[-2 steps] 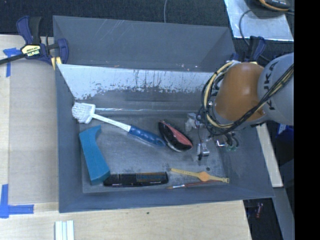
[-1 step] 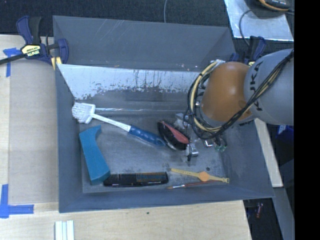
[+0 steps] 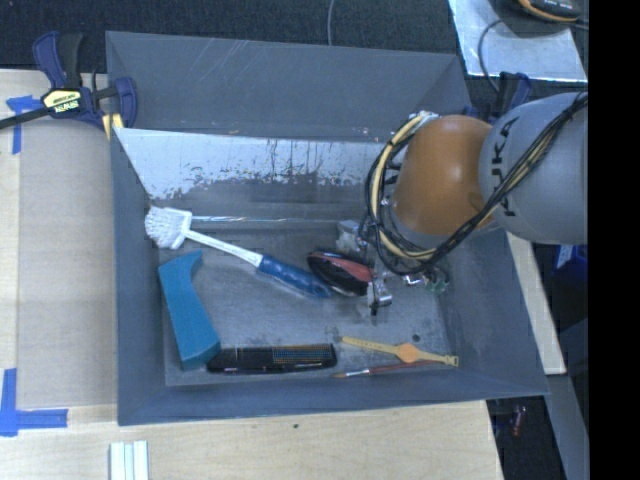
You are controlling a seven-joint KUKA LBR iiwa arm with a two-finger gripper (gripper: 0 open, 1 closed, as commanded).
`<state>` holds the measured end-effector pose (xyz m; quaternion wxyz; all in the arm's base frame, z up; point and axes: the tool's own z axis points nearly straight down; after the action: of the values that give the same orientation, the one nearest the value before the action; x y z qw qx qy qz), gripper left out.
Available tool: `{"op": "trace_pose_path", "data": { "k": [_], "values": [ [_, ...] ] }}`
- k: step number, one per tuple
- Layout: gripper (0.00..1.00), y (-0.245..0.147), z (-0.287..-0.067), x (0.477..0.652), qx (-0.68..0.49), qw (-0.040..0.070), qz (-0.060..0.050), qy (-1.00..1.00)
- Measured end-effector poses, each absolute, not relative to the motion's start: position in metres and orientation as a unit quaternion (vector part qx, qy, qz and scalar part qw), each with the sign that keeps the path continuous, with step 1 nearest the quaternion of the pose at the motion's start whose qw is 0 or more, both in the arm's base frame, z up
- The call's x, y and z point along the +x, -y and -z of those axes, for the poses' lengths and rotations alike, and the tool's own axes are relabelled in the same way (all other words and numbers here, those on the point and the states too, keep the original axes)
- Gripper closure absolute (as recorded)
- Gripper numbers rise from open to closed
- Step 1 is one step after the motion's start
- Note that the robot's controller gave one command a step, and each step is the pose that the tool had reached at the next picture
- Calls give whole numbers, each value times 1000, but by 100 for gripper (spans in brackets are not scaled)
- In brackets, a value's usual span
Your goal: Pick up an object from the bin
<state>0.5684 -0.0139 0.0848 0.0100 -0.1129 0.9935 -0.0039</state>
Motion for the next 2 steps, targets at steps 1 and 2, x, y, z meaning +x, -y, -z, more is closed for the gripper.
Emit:
{"op": "trace_pose_path", "data": {
  "k": [1, 2],
  "values": [
    [100, -12, -73, 562, 38, 11, 2, -999],
    [100, -12, -73, 562, 38, 10, 3, -999]
  ]
}}
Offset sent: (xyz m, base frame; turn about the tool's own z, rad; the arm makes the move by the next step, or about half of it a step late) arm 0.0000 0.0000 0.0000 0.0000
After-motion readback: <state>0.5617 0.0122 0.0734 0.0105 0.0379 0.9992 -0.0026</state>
